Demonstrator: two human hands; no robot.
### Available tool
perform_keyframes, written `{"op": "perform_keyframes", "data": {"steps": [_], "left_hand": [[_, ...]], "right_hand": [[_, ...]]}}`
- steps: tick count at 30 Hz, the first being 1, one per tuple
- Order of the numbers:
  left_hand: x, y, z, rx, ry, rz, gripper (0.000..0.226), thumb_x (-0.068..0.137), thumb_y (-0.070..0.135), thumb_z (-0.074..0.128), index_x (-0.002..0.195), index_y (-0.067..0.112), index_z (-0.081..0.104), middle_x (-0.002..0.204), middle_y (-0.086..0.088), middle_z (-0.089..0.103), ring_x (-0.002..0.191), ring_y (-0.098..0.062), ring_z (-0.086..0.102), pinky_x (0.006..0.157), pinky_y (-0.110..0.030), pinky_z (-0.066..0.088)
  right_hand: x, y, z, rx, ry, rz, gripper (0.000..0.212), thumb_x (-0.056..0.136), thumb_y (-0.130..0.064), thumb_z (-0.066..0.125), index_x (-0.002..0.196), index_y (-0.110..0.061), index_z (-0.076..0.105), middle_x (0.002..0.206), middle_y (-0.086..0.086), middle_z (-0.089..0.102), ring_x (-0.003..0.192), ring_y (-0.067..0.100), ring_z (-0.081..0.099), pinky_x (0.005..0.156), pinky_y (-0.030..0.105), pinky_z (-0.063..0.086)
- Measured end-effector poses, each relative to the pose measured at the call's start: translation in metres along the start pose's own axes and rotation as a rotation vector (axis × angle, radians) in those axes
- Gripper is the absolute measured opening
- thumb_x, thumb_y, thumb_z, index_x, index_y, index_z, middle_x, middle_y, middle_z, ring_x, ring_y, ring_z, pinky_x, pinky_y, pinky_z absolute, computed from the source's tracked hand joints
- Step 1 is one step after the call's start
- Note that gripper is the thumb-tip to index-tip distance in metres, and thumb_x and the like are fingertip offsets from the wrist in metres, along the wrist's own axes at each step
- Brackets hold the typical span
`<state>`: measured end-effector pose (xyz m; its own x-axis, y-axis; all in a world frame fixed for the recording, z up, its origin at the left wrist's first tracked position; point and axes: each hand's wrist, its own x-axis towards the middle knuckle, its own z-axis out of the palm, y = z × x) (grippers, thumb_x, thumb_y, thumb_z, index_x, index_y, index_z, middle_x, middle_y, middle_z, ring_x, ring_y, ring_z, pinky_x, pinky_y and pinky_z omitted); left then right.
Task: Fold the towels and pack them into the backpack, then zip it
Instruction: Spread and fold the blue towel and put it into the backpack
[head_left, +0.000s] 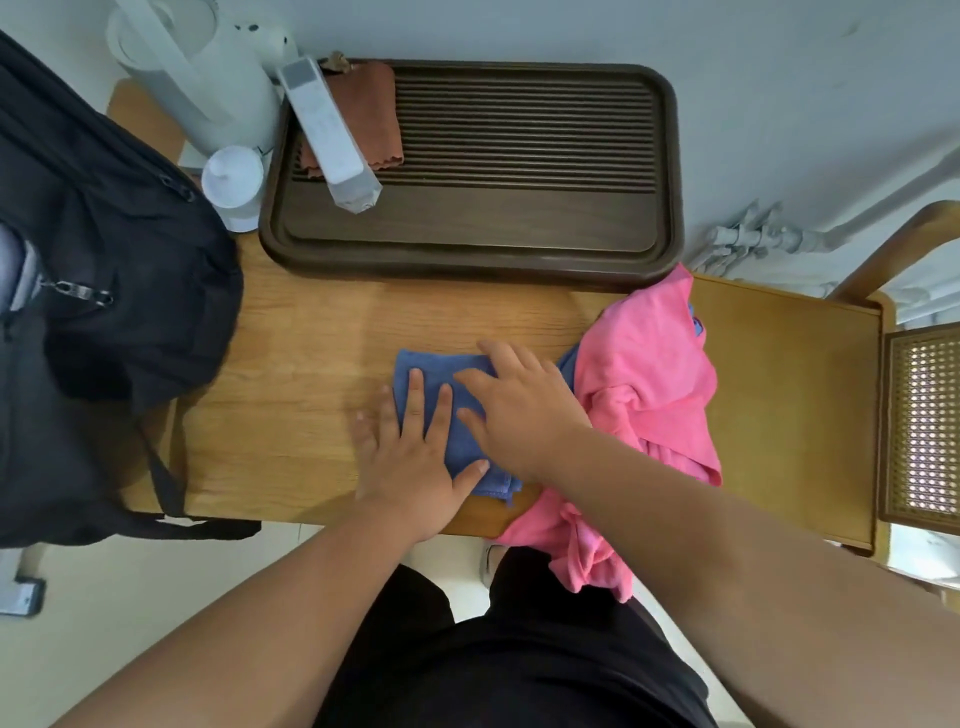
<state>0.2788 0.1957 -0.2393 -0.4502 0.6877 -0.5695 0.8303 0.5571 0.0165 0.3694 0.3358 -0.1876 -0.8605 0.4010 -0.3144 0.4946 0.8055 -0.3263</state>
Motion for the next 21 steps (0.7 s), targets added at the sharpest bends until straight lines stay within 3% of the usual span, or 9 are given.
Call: {"op": "perform_keyframes", "data": {"steps": [2,6,8,10,13,15,18,19,21], "left_hand": [[0.0,-0.008,0.003,0.0,0.027,0.036,0.097,0.084,0.084,0.014,0.148,0.03,-0.034,0.153,-0.005,-0.048,0.149,-0.037,-0.025,0.117,-0.062,-0.008],[-0.004,-0.03,0.003,-0.032,0.066,0.131,0.096,0.082,0.084,0.017,0.155,0.033,-0.019,0.159,0.003,-0.037,0.152,-0.034,-0.012,0.118,-0.061,0.001],[-0.011,-0.042,0.0,-0.127,0.16,0.153,0.092,0.084,0.078,0.027,0.159,0.027,0.011,0.168,-0.004,-0.006,0.149,-0.036,0.021,0.115,-0.056,0.025],[-0.017,-0.056,-0.001,-0.222,0.272,0.117,0.088,0.082,0.071,0.043,0.152,0.019,0.032,0.159,-0.01,0.032,0.132,-0.034,0.046,0.104,-0.05,0.043],[-0.023,-0.072,-0.007,-0.288,0.247,-0.024,0.095,0.069,0.066,0.069,0.146,0.018,0.041,0.141,-0.004,0.051,0.123,-0.029,0.05,0.099,-0.044,0.046],[-0.023,-0.079,-0.012,-0.269,0.202,-0.087,0.102,0.063,0.067,0.076,0.146,0.021,0.04,0.14,0.0,0.05,0.125,-0.027,0.048,0.101,-0.042,0.043],[-0.016,-0.084,-0.02,-0.217,0.131,-0.095,0.108,0.06,0.069,0.078,0.148,0.023,0.035,0.141,0.0,0.048,0.128,-0.027,0.044,0.103,-0.039,0.041],[-0.012,-0.085,-0.022,-0.205,0.105,-0.089,0.109,0.058,0.07,0.078,0.147,0.023,0.036,0.14,-0.001,0.048,0.127,-0.027,0.045,0.104,-0.038,0.041],[-0.007,-0.085,-0.028,-0.187,0.064,-0.057,0.104,0.054,0.07,0.079,0.14,0.024,0.043,0.133,-0.001,0.051,0.123,-0.026,0.047,0.102,-0.039,0.041]], "right_hand": [[0.014,0.01,0.003,-0.142,-0.145,-0.024,0.046,0.103,-0.046,0.037,0.147,-0.032,0.041,0.162,0.011,0.02,0.151,0.034,0.011,0.121,0.053,0.013],[0.02,0.012,0.004,-0.002,-0.255,0.027,0.049,0.1,-0.043,0.045,0.147,-0.029,0.04,0.138,0.007,0.042,0.129,0.031,0.042,0.108,0.047,0.038],[0.012,0.003,0.006,0.048,-0.293,0.066,0.049,0.098,-0.044,0.049,0.143,-0.023,0.046,0.131,0.009,0.047,0.116,0.032,0.051,0.099,0.042,0.044],[-0.001,-0.007,0.011,0.07,-0.36,0.057,0.046,0.097,-0.046,0.051,0.132,-0.016,0.053,0.121,0.01,0.056,0.107,0.031,0.058,0.088,0.037,0.044],[-0.019,-0.021,0.016,0.085,-0.464,0.009,0.045,0.097,-0.05,0.049,0.124,-0.015,0.055,0.112,0.01,0.067,0.102,0.03,0.062,0.082,0.037,0.045],[-0.022,-0.024,0.015,0.065,-0.404,0.02,0.042,0.097,-0.052,0.047,0.122,-0.021,0.058,0.109,0.006,0.069,0.1,0.028,0.063,0.079,0.037,0.048],[-0.007,-0.026,0.007,0.065,-0.178,0.065,0.033,0.098,-0.044,0.051,0.122,-0.025,0.06,0.112,0.001,0.065,0.104,0.026,0.061,0.077,0.035,0.046],[0.003,-0.027,0.005,0.062,-0.123,0.045,0.038,0.096,-0.041,0.055,0.13,-0.024,0.056,0.12,0.001,0.059,0.111,0.026,0.057,0.081,0.035,0.045],[0.023,-0.028,0.005,-0.03,-0.134,-0.056,0.069,0.088,-0.04,0.066,0.149,-0.023,0.038,0.141,0.002,0.043,0.129,0.026,0.042,0.101,0.038,0.04]]}}
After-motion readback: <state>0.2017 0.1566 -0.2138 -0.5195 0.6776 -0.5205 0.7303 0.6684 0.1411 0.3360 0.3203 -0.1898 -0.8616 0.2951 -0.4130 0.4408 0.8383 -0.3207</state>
